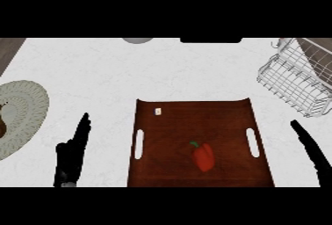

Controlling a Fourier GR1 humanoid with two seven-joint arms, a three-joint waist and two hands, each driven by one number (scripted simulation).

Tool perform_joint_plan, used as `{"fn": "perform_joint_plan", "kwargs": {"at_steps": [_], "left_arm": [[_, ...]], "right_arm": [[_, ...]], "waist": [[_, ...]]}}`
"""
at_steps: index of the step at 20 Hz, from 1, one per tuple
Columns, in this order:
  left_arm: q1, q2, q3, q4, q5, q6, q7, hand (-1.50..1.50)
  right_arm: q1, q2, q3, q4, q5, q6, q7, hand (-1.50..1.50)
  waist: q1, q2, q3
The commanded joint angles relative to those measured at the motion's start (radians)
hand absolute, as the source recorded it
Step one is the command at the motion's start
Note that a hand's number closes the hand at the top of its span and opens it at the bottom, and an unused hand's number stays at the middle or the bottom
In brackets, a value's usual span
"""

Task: Pick the bell pepper from the tray and place it in the tiered basket

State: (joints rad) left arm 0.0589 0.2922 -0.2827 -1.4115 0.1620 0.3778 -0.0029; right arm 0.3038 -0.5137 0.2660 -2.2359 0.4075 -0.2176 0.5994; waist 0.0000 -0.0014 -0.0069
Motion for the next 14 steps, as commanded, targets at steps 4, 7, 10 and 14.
{"fn": "perform_joint_plan", "kwargs": {"at_steps": [4, 7, 10, 14], "left_arm": [[-0.012, -0.008, -0.001, 0.019, 0.009, -0.025, 0.018, 0.0], [-0.017, -0.035, -0.006, 0.051, -0.013, -0.01, -0.013, 0.0], [-0.013, -0.033, -0.011, 0.03, -0.023, -0.004, 0.015, 0.0], [-0.005, -0.023, 0.009, 0.011, -0.009, -0.028, 0.018, 0.0]], "right_arm": [[-0.114, -0.035, 0.191, -0.119, 0.335, 0.165, 0.44, -1.5], [-0.227, 0.039, 0.276, -0.098, 0.416, 0.229, 0.601, -1.5], [-0.369, 0.154, 0.364, -0.003, 0.481, 0.296, 0.7, -1.5], [-0.413, 0.254, 0.422, 0.11, 0.586, 0.34, 0.706, -1.5]], "waist": [[0.018, 0.004, 0.0], [0.012, 0.003, 0.003], [0.017, 0.002, 0.004], [0.011, 0.001, 0.005]]}}
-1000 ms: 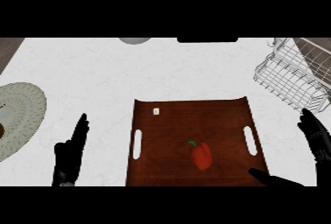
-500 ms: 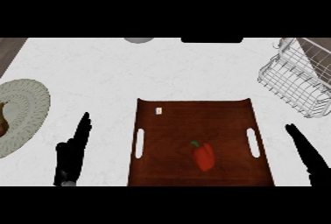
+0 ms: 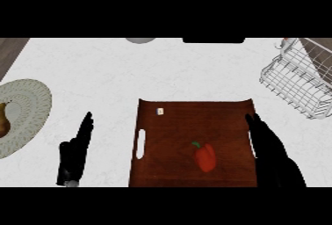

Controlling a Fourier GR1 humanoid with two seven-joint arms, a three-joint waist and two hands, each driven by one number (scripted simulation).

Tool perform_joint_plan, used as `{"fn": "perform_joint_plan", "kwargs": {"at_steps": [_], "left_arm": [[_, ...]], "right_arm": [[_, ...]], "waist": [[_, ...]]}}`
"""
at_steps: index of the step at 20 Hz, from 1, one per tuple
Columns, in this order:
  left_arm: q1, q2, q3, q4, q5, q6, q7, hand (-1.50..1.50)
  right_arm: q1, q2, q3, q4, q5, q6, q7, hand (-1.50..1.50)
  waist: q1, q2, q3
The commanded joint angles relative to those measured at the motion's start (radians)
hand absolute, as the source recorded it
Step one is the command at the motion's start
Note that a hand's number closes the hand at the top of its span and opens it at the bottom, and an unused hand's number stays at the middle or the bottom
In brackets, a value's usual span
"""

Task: Pick the bell pepper from the tray and place it in the tiered basket

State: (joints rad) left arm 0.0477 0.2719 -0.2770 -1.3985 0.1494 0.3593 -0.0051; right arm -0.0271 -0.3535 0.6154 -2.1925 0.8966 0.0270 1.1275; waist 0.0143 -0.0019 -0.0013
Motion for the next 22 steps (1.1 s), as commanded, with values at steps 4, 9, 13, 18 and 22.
{"fn": "perform_joint_plan", "kwargs": {"at_steps": [4, 9, 13, 18, 22], "left_arm": [[0.003, -0.034, -0.021, 0.017, -0.019, 0.008, 0.013, 0.0], [0.002, -0.037, 0.007, 0.058, -0.018, 0.009, -0.025, 0.0], [0.056, 0.006, 0.031, 0.002, -0.002, -0.031, -0.032, 0.0], [0.008, 0.006, 0.049, 0.009, -0.001, -0.044, 0.013, 0.0], [0.0, -0.022, 0.02, -0.005, -0.032, -0.012, 0.031, 0.0]], "right_arm": [[-0.056, 0.152, 0.111, 0.179, 0.161, 0.141, 0.196, -1.5], [-0.108, 0.283, 0.09, 0.277, 0.177, 0.251, 0.245, -1.5], [-0.111, 0.348, 0.038, 0.324, 0.182, 0.248, 0.189, -1.5], [-0.085, 0.351, 0.069, 0.397, 0.191, 0.22, 0.166, -1.5], [-0.137, 0.352, 0.016, 0.399, 0.128, 0.343, 0.231, -1.5]], "waist": [[-0.006, 0.002, -0.001], [-0.002, 0.005, -0.002], [-0.003, 0.002, 0.0], [-0.009, 0.002, 0.001], [-0.005, 0.003, 0.0]]}}
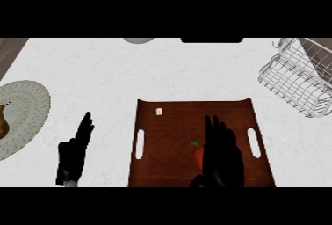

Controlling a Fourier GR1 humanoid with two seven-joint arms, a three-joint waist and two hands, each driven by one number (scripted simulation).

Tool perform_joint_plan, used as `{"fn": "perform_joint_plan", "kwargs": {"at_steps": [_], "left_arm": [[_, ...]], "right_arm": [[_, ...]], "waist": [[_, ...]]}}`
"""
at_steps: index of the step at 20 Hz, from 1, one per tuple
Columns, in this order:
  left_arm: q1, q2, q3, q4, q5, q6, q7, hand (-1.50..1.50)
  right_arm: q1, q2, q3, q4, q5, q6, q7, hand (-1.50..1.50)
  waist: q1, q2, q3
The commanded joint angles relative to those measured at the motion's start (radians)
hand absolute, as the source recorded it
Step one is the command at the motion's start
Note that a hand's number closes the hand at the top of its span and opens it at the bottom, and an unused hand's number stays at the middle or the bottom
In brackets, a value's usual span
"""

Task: Pick the bell pepper from the tray and place it in the tiered basket

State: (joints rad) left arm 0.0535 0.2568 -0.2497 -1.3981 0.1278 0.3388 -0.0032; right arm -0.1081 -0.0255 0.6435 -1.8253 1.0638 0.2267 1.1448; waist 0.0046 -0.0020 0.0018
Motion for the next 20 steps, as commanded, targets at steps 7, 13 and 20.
{"fn": "perform_joint_plan", "kwargs": {"at_steps": [7, 13, 20], "left_arm": [[-0.014, -0.028, 0.025, 0.097, 0.002, -0.019, -0.046, 0.0], [0.024, 0.025, 0.021, -0.047, 0.006, -0.038, 0.063, 0.0], [-0.018, -0.046, 0.003, 0.018, -0.038, 0.003, 0.029, 0.0]], "right_arm": [[-0.064, 0.025, -0.016, 0.065, -0.084, 0.134, 0.252, -1.5], [-0.113, 0.025, -0.037, 0.15, -0.128, 0.125, 0.252, -1.5], [-0.093, 0.025, -0.041, 0.227, -0.164, 0.066, 0.24, -1.5]], "waist": [[-0.004, 0.003, -0.004], [0.011, 0.001, -0.002], [0.001, 0.003, -0.002]]}}
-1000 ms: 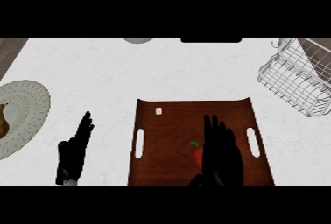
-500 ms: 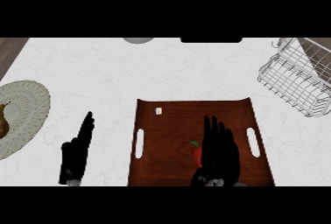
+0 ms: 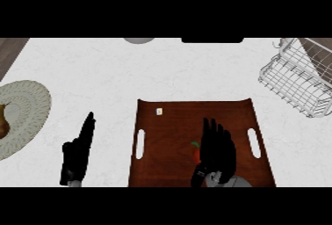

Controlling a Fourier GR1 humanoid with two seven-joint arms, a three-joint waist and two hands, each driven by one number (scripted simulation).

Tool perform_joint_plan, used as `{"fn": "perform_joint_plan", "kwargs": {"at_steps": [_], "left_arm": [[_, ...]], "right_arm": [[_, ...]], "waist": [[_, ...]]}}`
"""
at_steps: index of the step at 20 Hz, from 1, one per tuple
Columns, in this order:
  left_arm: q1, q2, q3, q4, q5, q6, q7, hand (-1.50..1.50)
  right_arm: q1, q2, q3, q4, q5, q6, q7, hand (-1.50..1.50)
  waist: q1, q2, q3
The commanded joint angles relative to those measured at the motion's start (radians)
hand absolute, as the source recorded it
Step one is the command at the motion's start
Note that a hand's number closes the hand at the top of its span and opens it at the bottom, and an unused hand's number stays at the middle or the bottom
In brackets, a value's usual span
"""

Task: Pick the bell pepper from the tray and place it in the tiered basket

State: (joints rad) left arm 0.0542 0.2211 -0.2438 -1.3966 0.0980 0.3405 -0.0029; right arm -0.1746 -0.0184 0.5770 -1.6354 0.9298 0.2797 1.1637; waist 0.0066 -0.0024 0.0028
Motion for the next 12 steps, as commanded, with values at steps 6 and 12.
{"fn": "perform_joint_plan", "kwargs": {"at_steps": [6, 12], "left_arm": [[-0.012, -0.005, 0.02, 0.031, -0.009, -0.008, 0.013, 0.0], [0.007, -0.015, 0.022, -0.007, -0.022, -0.009, 0.031, 0.0]], "right_arm": [[-0.013, 0.018, -0.014, 0.003, -0.055, 0.058, 0.227, -1.5], [-0.023, 0.018, -0.024, 0.132, -0.056, -0.055, 0.128, 1.5]], "waist": [[-0.004, 0.002, -0.004], [-0.001, 0.003, -0.003]]}}
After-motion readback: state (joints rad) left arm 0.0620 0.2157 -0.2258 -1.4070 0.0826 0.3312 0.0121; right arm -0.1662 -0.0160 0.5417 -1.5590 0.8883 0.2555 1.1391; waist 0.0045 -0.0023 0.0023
